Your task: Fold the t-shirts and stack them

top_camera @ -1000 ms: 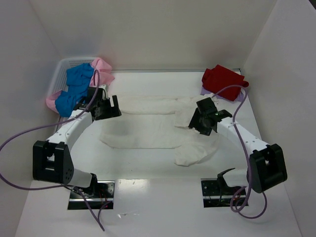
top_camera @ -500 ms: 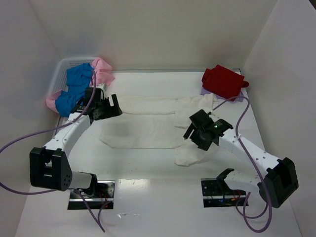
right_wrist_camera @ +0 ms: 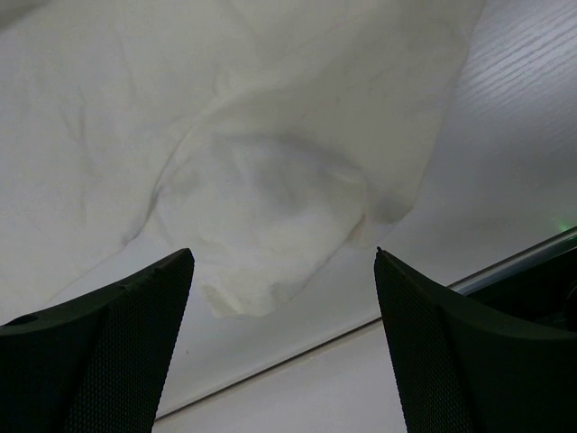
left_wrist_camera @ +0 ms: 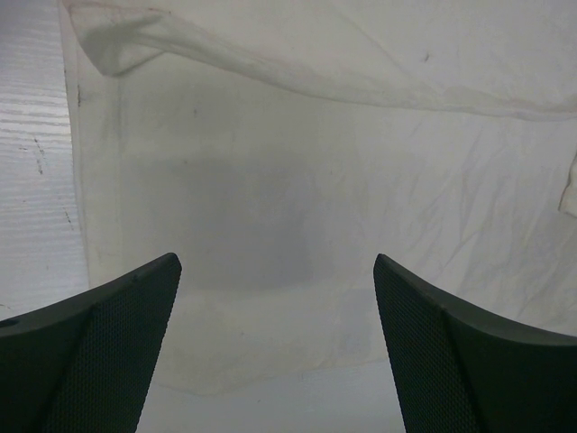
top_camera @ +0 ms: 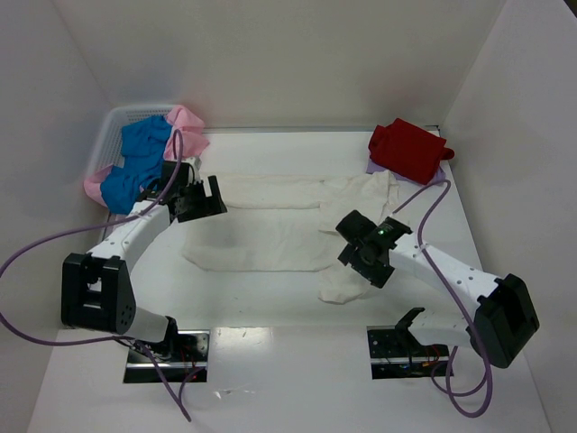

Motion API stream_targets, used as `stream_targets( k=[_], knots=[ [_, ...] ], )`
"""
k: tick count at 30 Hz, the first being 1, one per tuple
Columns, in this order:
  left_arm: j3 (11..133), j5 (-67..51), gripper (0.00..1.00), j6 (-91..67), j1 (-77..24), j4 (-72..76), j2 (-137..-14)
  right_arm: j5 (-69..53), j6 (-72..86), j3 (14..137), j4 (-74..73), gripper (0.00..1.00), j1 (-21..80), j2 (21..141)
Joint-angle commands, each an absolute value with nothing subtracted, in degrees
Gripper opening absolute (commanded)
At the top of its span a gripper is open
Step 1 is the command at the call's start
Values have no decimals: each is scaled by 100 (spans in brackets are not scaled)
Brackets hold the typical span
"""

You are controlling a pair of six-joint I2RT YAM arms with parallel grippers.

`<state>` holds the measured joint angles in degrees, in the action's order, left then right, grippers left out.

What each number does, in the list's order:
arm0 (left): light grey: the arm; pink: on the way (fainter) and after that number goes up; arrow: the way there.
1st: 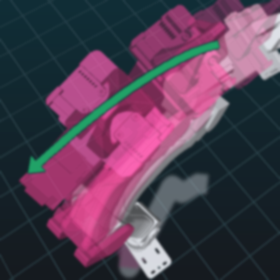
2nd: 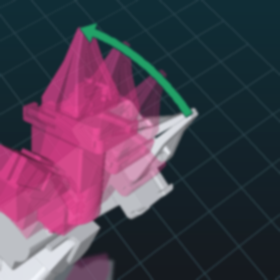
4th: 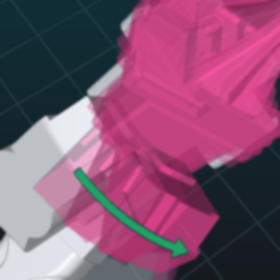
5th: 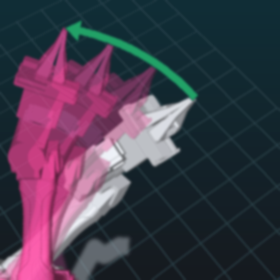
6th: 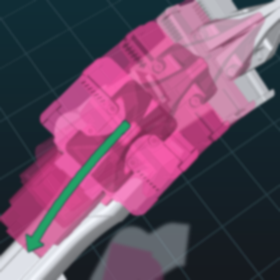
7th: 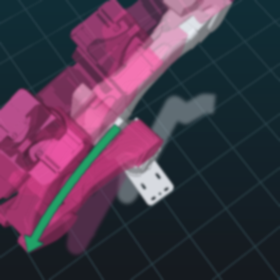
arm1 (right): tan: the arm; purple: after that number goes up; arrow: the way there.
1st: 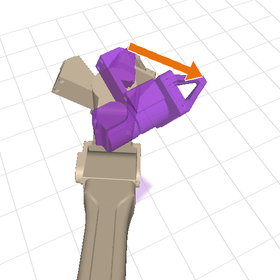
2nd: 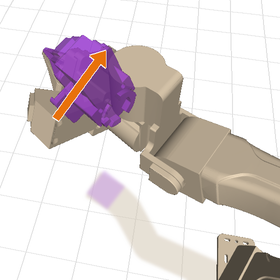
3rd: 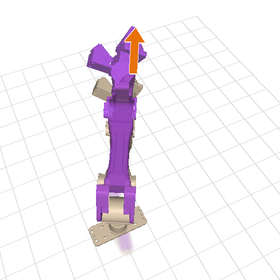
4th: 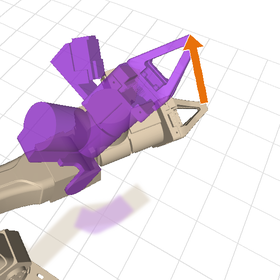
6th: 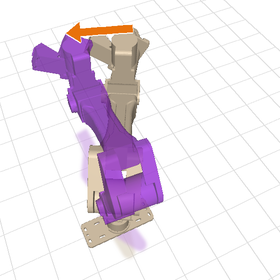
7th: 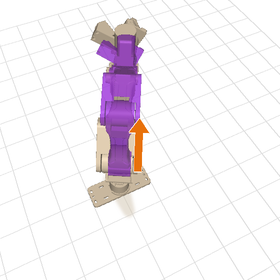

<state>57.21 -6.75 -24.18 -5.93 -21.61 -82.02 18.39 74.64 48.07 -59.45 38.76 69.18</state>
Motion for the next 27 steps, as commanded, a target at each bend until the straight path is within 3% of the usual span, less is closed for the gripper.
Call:
stream_targets(
  k=[1, 4, 13, 27],
  knots=[
    [5748, -809, 95, -2382, -589, -1995, -8318, 2329, 8059, 4878, -6224, 87, 3938, 6619],
    [5780, -840, 95, -2382, -589, -1995, -8364, 2250, 8228, 4773, -6205, 87, 3938, 6623],
    [5853, -809, 95, -2329, -589, -2057, -8385, 2355, 7717, 5291, -6328, 91, 3938, 8127],
    [5854, -649, 96, -2329, -589, -2109, -8385, 2252, 7251, 5774, -7203, 89, 3938, 8970]
  ],
)
